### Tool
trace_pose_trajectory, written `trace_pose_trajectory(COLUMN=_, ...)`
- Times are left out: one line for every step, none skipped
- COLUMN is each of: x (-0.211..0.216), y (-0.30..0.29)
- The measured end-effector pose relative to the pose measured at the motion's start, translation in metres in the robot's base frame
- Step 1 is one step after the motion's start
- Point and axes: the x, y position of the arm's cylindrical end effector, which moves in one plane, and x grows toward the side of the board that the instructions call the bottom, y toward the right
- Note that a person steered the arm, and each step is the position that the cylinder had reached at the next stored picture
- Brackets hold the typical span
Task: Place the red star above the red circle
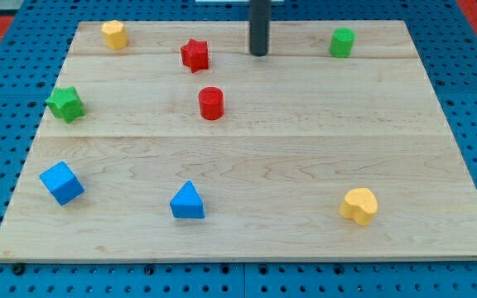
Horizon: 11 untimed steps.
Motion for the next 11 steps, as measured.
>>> trace_pose_trajectory(x=-0.001, y=0.005)
trace_pose_trajectory(x=-0.001, y=0.005)
trace_pose_trajectory(x=0.0, y=0.005)
trace_pose_trajectory(x=0.002, y=0.005)
trace_pose_trajectory(x=0.006, y=0.005)
trace_pose_trajectory(x=0.003, y=0.005)
trace_pose_trajectory(x=-0.029, y=-0.025)
trace_pose_trajectory(x=-0.042, y=-0.102)
trace_pose_trajectory(x=-0.024, y=-0.108)
trace_pose_trajectory(x=0.013, y=-0.117)
trace_pose_trajectory(x=0.08, y=-0.046)
